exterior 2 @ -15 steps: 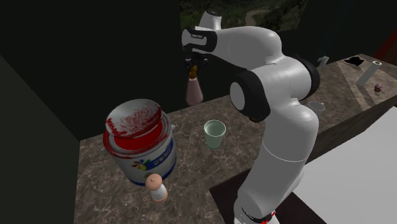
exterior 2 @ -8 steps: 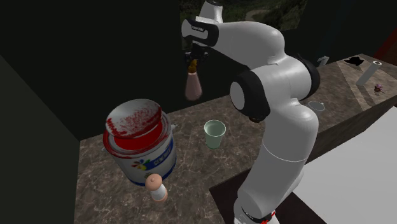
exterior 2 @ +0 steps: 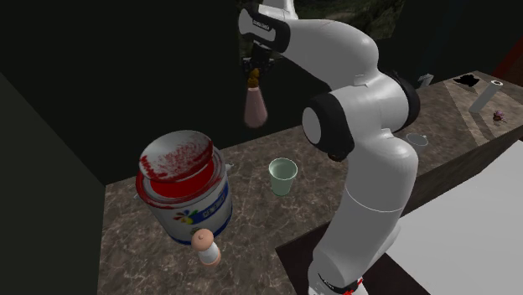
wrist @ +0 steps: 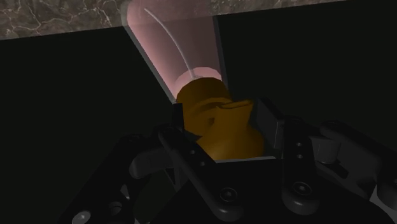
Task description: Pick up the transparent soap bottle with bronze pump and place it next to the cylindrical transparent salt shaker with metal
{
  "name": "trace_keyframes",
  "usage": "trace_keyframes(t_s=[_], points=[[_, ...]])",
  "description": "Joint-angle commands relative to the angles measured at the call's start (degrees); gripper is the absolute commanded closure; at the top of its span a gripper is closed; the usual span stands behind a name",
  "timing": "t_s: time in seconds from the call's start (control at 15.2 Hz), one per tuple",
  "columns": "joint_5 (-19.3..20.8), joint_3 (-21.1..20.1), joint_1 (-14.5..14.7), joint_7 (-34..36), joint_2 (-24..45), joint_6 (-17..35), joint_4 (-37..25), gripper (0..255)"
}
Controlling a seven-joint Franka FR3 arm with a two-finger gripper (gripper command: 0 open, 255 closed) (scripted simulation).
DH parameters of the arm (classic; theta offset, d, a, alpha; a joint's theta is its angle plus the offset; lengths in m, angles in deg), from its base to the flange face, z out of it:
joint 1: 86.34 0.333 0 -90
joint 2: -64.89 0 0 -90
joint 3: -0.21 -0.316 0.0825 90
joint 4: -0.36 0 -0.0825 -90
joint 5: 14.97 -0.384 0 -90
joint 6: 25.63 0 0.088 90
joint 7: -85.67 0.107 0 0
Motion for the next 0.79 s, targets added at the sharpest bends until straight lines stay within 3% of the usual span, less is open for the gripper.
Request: trace_keyframes(t_s=[0.0,0.73], points=[[0.07,0.08,-0.15,0.28,0.13,-1.78,-1.92,255],[-0.60,0.41,-1.35,1.77,3.42,-11.59,-14.97,255]])
